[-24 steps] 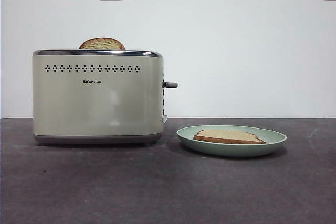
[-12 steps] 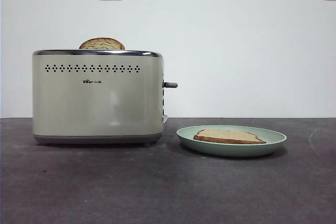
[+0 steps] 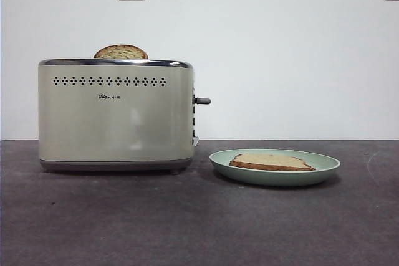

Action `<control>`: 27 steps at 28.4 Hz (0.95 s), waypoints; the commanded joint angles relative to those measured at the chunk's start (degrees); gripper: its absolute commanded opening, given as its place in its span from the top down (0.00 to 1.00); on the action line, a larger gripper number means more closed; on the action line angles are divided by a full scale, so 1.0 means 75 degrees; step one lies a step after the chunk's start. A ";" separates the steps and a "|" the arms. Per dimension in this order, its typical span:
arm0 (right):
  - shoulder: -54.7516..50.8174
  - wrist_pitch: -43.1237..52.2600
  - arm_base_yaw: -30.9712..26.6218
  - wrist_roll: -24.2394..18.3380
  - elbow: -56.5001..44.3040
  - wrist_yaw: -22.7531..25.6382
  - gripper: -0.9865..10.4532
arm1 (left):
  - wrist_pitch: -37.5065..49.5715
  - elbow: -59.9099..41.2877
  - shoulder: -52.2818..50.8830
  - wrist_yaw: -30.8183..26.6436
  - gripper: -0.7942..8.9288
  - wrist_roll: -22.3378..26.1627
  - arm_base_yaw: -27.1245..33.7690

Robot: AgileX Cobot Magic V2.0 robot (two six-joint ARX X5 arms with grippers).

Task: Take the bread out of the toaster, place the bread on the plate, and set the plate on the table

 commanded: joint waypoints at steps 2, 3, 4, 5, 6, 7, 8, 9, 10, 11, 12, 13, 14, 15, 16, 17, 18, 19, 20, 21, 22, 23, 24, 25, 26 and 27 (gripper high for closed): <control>-0.0017 0.0006 0.0009 0.0047 -0.0020 0.0020 0.91 | 0.0860 -0.0035 -0.0122 -0.0565 0.92 0.0411 0.0286; -0.0017 0.0006 0.0009 0.0047 -0.0020 0.0023 0.91 | 0.1236 -0.0035 -0.0175 -0.0659 0.92 0.0644 0.0393; -0.0015 0.0003 0.0009 0.0047 -0.0020 0.0020 0.91 | 0.1687 -0.0035 -0.0245 -0.0656 0.92 0.0941 0.0527; -0.0017 0.0006 0.0009 0.0047 -0.0020 0.0020 0.91 | 0.2154 -0.0035 -0.0326 -0.0618 0.92 0.1212 0.0676; -0.0017 0.0003 0.0009 0.0047 -0.0020 0.0020 0.91 | 0.2527 -0.0035 -0.0417 -0.0589 0.92 0.1396 0.0822; -0.0017 0.0003 0.0009 0.0047 -0.0020 0.0020 0.91 | 0.2906 -0.0035 -0.0545 -0.0493 0.92 0.1547 0.1000; -0.0023 0.0006 0.0009 0.0047 -0.0020 0.0020 0.91 | 0.3214 -0.0035 -0.0688 -0.0309 0.92 0.1679 0.1209; -0.0023 0.0006 0.0009 0.0047 -0.0020 0.0020 0.91 | 0.3407 -0.0035 -0.0833 -0.0073 0.92 0.1760 0.1402; -0.0020 0.0006 0.0009 0.0047 -0.0020 0.0020 0.91 | 0.3547 -0.0038 -0.1008 0.0213 0.92 0.1851 0.1652; -0.0020 0.0006 0.0009 0.0047 -0.0020 0.0020 0.91 | 0.3602 -0.0038 -0.1160 0.0458 0.92 0.1909 0.1874; -0.0020 0.0003 0.0009 0.0047 -0.0020 0.0020 0.91 | 0.3599 -0.0038 -0.1346 0.0691 0.92 0.1941 0.2157; -0.0023 0.0006 0.0009 0.0047 -0.0020 0.0020 0.91 | 0.3567 -0.0041 -0.1530 0.0845 0.92 0.1961 0.2451; -0.0023 0.0003 0.0009 0.0047 -0.0020 0.0020 0.91 | 0.3526 -0.0052 -0.1711 0.0970 0.92 0.1988 0.2751; -0.0023 0.0006 0.0009 0.0047 -0.0020 0.0020 0.91 | 0.3526 -0.0099 -0.1877 0.1040 0.92 0.2040 0.3013; -0.0023 0.0003 0.0009 0.0047 -0.0020 0.0020 0.91 | 0.3558 -0.0204 -0.2098 0.1137 0.92 0.2113 0.3319; -0.0023 0.0006 0.0009 0.0047 -0.0020 0.0020 0.91 | 0.3669 -0.0379 -0.2340 0.1201 0.92 0.2154 0.3628; -0.0023 0.0006 0.0009 0.0047 -0.0020 0.0020 0.91 | 0.3824 -0.0586 -0.2573 0.1198 0.92 0.2154 0.3891; -0.0020 0.0006 0.0009 0.0047 -0.0020 0.0020 0.91 | 0.4039 -0.0883 -0.2859 0.1198 0.92 0.2154 0.4191; -0.0020 0.0006 0.0009 0.0047 -0.0020 0.0020 0.91 | 0.4345 -0.1250 -0.3153 0.1198 0.92 0.2151 0.4465; -0.0020 0.0006 0.0009 0.0050 -0.0020 0.0020 0.91 | 0.4663 -0.1620 -0.3442 0.1192 0.92 0.2151 0.4683; -0.0023 0.0006 0.0009 0.0047 -0.0020 0.0020 0.91 | 0.5056 -0.2098 -0.3797 0.1180 0.92 0.2154 0.4916; -0.0023 0.0006 0.0009 0.0047 -0.0020 0.0020 0.91 | 0.5464 -0.2608 -0.4144 0.1157 0.92 0.2154 0.5132; -0.0023 0.0006 0.0009 0.0047 -0.0020 0.0020 0.91 | 0.5796 -0.3054 -0.4433 0.1128 0.92 0.2157 0.5304; -0.0023 0.0003 0.0009 0.0047 -0.0020 0.0020 0.91 | 0.6126 -0.3570 -0.4771 0.1128 0.92 0.2157 0.5496; -0.0023 0.0006 0.0009 0.0047 -0.0020 0.0020 0.91 | 0.6356 -0.4001 -0.5047 0.1131 0.92 0.2154 0.5648; -0.0023 0.0003 0.0009 0.0047 -0.0020 0.0020 0.91 | 0.6563 -0.4485 -0.5351 0.1134 0.92 0.2154 0.5799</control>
